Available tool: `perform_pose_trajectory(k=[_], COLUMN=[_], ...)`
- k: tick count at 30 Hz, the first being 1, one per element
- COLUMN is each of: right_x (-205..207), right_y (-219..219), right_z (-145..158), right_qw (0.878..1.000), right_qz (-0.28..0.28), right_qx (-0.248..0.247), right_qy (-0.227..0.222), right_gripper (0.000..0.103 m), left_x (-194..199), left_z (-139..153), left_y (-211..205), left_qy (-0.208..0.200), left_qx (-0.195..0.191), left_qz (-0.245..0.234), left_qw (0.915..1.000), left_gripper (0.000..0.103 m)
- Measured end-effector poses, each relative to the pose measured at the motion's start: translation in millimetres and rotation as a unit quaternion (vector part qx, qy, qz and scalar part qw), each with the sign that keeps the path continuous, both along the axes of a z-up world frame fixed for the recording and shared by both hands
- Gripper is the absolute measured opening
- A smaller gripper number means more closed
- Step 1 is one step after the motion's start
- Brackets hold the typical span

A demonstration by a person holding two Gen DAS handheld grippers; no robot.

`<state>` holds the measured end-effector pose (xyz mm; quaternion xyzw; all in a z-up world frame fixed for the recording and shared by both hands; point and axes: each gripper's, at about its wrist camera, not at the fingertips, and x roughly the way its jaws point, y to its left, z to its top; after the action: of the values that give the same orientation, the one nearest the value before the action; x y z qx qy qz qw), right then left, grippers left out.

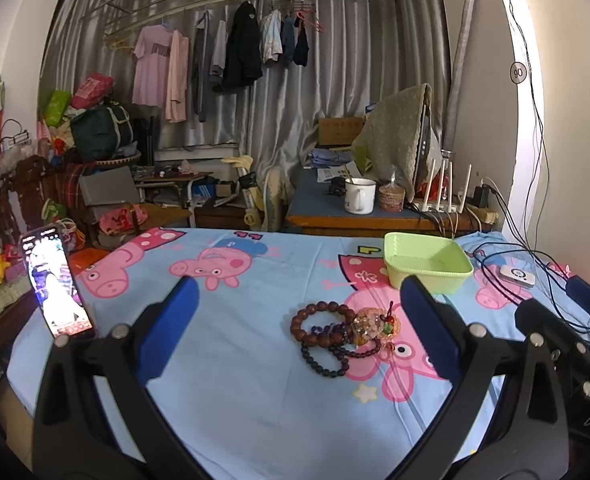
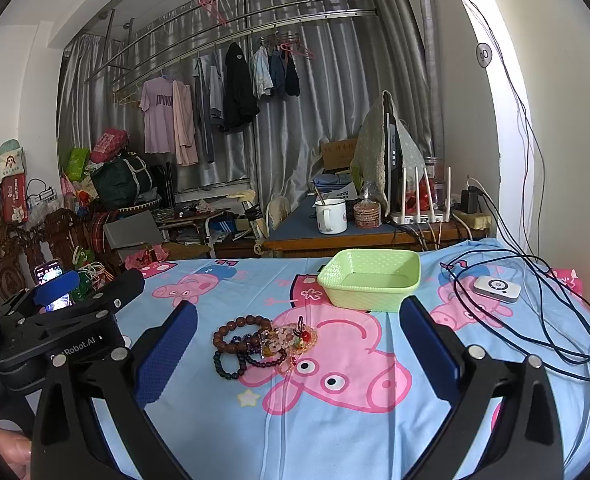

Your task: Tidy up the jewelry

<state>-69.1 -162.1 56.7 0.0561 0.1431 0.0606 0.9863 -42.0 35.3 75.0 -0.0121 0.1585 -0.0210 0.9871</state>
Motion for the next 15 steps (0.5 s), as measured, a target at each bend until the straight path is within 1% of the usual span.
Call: perform_pose_trajectory(k=[6,15], right_x=[0.1,2.7], right_y=[-0.1,1.0], right_z=[-0.6,-5.2], right_qw=[1.0,1.0], right_qz=[0.0,0.002], right_qx=[0.0,0.001], right_qy=[0.0,0.005], right_gripper=[0.072,0.072], left_x=[0.3,0.8], left_z=[0.1,-10.0], left_y=[-1.0,7.3], left_qy=[0.001,0.015], left_qx=[0.0,0.008], left_qz=[0.0,-0.001], left_qw=[1.0,0.9999], left_gripper=[0.097,0.097])
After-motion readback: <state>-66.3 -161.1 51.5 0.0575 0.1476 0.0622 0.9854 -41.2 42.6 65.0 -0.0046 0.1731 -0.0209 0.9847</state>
